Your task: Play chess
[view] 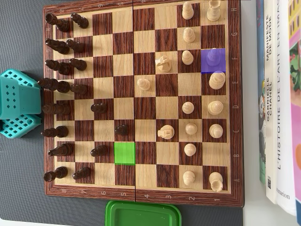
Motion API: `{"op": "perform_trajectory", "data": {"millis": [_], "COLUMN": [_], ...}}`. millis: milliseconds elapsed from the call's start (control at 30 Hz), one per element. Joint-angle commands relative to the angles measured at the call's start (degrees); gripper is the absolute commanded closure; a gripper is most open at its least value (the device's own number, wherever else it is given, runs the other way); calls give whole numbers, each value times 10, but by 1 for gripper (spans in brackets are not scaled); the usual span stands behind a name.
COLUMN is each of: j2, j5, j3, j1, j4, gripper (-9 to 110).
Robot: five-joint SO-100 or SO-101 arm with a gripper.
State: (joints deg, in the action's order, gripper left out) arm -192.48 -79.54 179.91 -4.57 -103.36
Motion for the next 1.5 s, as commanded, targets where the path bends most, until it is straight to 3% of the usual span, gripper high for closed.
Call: {"op": "perform_trajectory", "data": {"millis": [0,667,1067,1467], "j2": [6,8,8,7], "j5": [4,6,6,4], "j3": [11,-18,-114,-233], "j1": [-4,2,3,3], "j4": [0,31,286,677], "gripper": [89,89,89,89]}}
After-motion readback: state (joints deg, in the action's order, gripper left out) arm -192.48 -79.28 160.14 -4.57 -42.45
